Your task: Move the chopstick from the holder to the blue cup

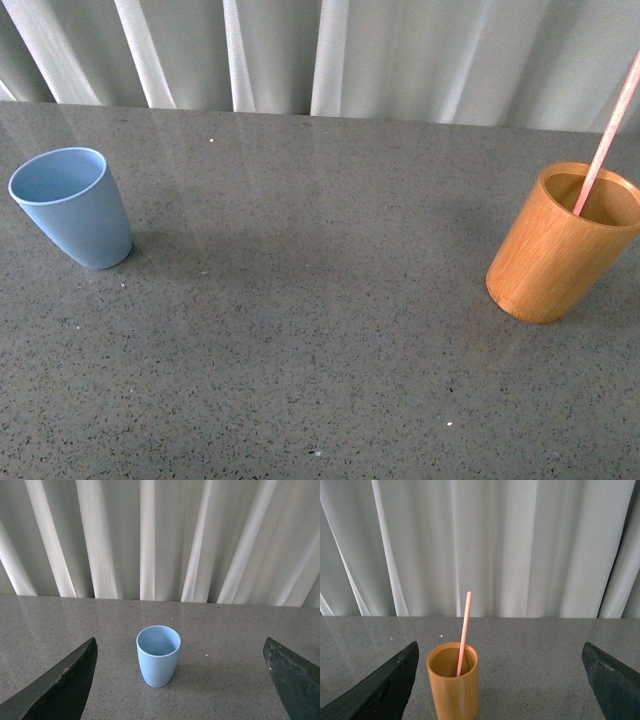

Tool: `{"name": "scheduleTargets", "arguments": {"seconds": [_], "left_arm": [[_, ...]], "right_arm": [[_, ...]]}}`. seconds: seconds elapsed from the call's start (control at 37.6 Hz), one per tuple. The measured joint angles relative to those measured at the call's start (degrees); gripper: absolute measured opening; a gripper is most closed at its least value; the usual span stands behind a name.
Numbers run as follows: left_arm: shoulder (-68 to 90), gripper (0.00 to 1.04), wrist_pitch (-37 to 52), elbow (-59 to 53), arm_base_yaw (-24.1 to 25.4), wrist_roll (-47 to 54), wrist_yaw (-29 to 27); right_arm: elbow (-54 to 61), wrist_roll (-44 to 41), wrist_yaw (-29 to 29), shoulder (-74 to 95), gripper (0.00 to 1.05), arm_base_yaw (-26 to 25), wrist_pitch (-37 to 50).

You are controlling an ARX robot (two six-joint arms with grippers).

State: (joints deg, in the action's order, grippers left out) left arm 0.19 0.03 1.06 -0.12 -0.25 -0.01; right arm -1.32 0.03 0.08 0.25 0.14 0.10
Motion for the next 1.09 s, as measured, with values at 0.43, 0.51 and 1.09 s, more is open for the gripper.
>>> {"name": "scheduleTargets", "arguments": {"seconds": [0.43, 0.51, 1.09], "left_arm": [[0.0, 0.98, 0.0, 0.0, 0.0, 0.0, 0.0], [0.0, 0.98, 0.0, 0.0, 0.0, 0.0, 0.0], [0.0, 0.98, 0.0, 0.0, 0.0, 0.0, 0.0]], "right_arm": [[0.0, 0.0, 0.0, 0.0, 0.95, 0.0, 0.0], [0.0, 0.0, 0.0, 0.0, 0.95, 0.0, 0.0], [0.0, 0.0, 0.0, 0.0, 0.95, 0.0, 0.0]]}}
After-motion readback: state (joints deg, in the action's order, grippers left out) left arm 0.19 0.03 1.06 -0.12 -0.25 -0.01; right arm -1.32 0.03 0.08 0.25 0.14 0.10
